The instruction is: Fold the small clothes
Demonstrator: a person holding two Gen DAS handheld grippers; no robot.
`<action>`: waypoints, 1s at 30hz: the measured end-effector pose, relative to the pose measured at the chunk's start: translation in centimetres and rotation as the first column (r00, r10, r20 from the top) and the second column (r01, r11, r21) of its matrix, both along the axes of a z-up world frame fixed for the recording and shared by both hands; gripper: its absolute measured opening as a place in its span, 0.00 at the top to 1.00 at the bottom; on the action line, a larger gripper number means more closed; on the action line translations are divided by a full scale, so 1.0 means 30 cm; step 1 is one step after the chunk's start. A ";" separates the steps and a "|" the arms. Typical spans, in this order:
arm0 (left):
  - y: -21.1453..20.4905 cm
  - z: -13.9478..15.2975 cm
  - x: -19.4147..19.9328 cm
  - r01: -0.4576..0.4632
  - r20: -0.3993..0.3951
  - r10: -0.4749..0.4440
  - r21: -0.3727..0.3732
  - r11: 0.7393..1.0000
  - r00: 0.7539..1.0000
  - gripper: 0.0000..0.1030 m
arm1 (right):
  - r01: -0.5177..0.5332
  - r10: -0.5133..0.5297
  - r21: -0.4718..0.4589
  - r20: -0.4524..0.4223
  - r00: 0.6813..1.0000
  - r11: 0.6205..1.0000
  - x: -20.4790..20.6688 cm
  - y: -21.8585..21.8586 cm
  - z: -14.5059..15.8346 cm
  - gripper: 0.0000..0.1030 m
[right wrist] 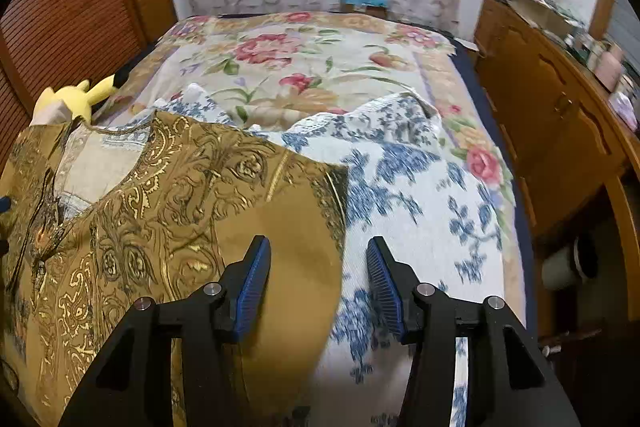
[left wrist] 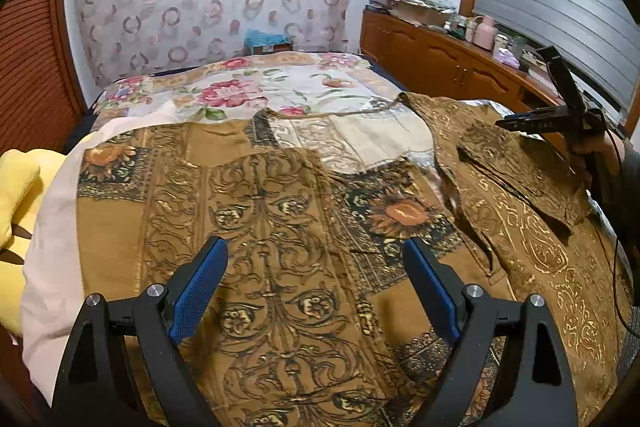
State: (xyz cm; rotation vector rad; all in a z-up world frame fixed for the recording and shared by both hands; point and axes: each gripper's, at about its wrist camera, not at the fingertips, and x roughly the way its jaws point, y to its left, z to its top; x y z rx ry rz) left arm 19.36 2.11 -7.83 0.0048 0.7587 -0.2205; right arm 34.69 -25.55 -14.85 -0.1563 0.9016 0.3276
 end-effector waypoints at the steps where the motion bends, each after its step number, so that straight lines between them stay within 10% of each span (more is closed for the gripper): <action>1: 0.004 0.003 0.000 -0.006 0.001 0.006 0.001 1.000 1.000 0.12 | -0.021 0.021 -0.005 0.002 1.000 1.000 0.010 0.009 0.001 0.67; 4: 0.020 0.018 -0.005 -0.022 0.008 0.022 0.001 1.000 1.000 0.12 | -0.094 0.097 -0.086 0.036 0.995 0.992 0.029 0.049 -0.001 0.93; 17: 0.169 0.080 -0.003 -0.117 0.016 0.117 0.047 0.992 0.993 0.12 | 0.030 -0.027 -0.016 0.159 0.987 0.999 0.026 -0.042 0.000 0.98; 24: 0.288 0.072 0.046 -0.142 -0.016 0.143 0.056 0.988 0.990 0.22 | 0.005 -0.004 -0.006 0.119 0.993 1.000 0.008 -0.057 0.022 0.55; 30: 0.367 0.034 0.110 -0.159 -0.070 0.161 0.030 0.987 0.984 0.41 | 0.022 -0.020 -0.018 0.081 0.997 1.000 0.035 -0.072 -0.001 0.54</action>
